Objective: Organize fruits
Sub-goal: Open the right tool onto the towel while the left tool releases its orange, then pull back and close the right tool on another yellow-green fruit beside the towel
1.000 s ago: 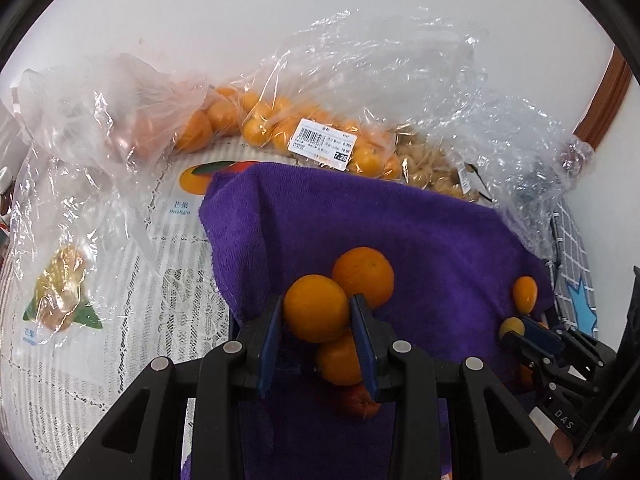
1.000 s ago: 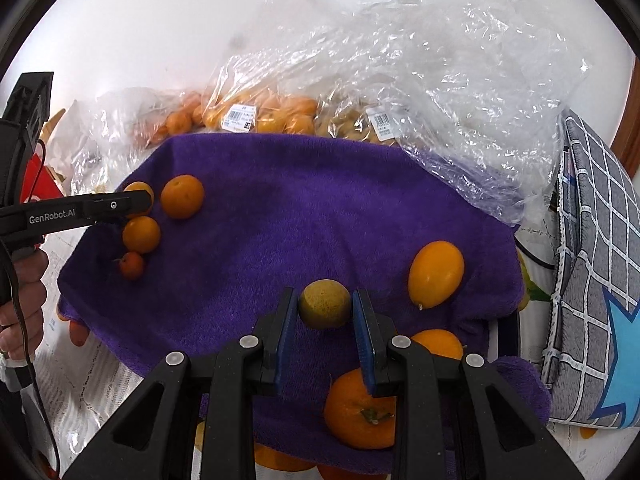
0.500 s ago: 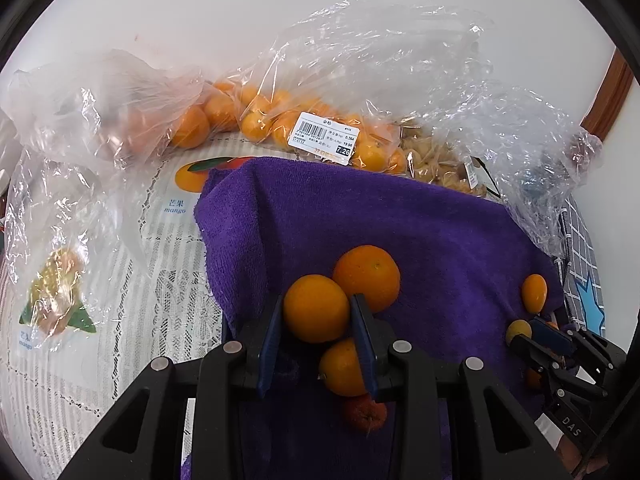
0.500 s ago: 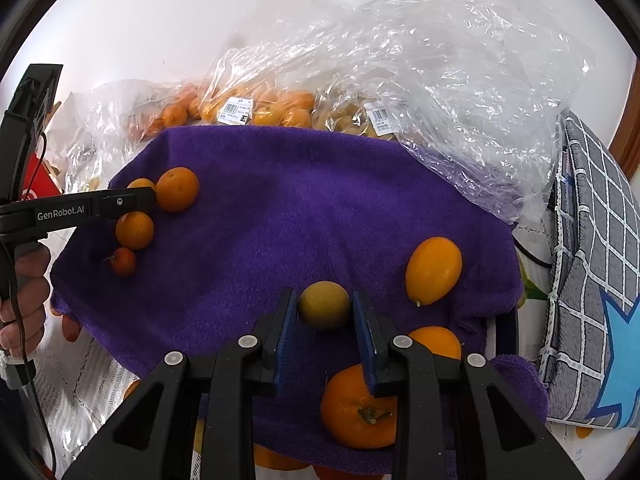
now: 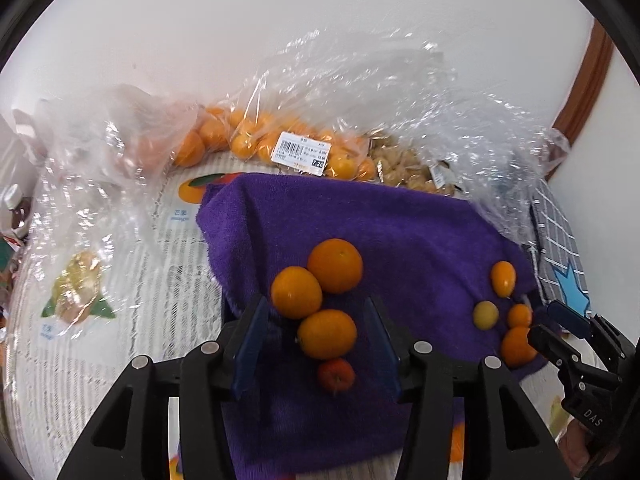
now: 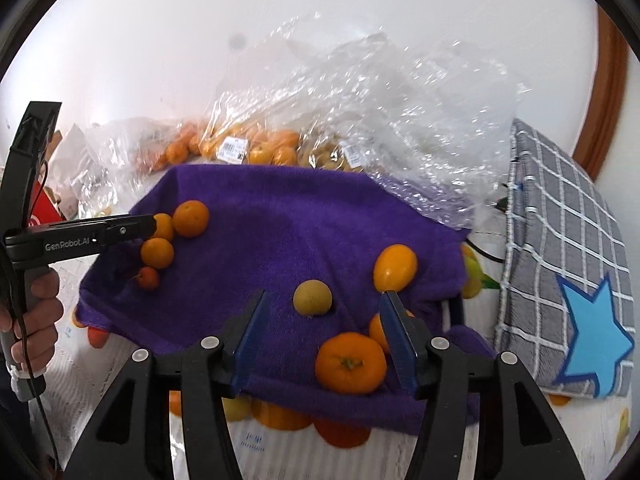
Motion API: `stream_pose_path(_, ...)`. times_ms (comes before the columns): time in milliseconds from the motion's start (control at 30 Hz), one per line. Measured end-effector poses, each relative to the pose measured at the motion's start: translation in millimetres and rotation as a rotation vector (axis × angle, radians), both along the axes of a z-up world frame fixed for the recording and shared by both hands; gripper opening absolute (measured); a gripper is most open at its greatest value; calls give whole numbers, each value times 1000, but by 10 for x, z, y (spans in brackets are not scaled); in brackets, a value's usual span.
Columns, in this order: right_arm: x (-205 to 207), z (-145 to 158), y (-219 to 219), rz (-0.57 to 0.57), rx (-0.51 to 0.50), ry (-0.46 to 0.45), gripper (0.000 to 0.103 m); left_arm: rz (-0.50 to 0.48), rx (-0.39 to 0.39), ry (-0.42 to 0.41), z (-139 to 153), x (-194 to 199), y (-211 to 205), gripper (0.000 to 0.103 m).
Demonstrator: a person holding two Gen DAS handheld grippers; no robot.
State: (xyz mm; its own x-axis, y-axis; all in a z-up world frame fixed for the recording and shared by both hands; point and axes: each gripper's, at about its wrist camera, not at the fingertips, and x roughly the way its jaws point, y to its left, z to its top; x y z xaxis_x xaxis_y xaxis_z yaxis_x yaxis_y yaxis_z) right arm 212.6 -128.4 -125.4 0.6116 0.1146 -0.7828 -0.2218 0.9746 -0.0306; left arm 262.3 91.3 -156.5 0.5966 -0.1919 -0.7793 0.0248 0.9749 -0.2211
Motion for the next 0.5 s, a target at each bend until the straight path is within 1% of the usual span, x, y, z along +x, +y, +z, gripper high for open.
stream_pose_path(167,-253,137,-36,-16,3,-37,57,2,-2,-30,136,-303,36,48)
stream_pose_path(267,-403,198,-54,-59,-30,-62,57,2,0,-45,167,-490,55,48)
stream_pose_path(400,-538,211,-102,-84,6,-42,57,14,6,-41,135,-725,83,48)
stream_pose_path(500,-627,147,-78,-78,23,-15,56,31,5,-31,58,-922,155,48)
